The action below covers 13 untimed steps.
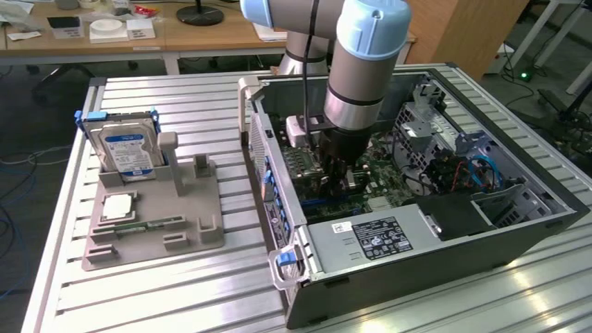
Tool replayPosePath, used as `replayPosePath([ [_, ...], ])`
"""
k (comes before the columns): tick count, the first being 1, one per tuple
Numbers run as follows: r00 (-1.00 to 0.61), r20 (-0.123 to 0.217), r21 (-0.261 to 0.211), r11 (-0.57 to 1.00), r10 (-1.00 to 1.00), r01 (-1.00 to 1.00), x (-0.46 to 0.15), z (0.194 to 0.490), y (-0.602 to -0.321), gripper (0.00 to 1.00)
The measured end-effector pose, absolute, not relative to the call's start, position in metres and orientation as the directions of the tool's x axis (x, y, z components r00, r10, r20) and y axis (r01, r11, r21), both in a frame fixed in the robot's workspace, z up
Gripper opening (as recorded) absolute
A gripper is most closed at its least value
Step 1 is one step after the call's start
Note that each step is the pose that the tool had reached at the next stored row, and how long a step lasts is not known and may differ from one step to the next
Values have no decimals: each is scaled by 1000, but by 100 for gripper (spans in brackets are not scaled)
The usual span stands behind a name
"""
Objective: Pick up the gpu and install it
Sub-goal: 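Insert the gpu into the slot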
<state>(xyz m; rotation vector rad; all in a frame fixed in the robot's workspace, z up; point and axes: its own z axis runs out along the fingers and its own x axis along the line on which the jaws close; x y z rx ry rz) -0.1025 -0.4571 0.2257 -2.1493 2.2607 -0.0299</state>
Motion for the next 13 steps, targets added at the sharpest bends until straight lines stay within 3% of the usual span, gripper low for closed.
replayPosePath([
  [13, -50, -3, -29, 51, -999, -998, -102, 223, -457, 28],
])
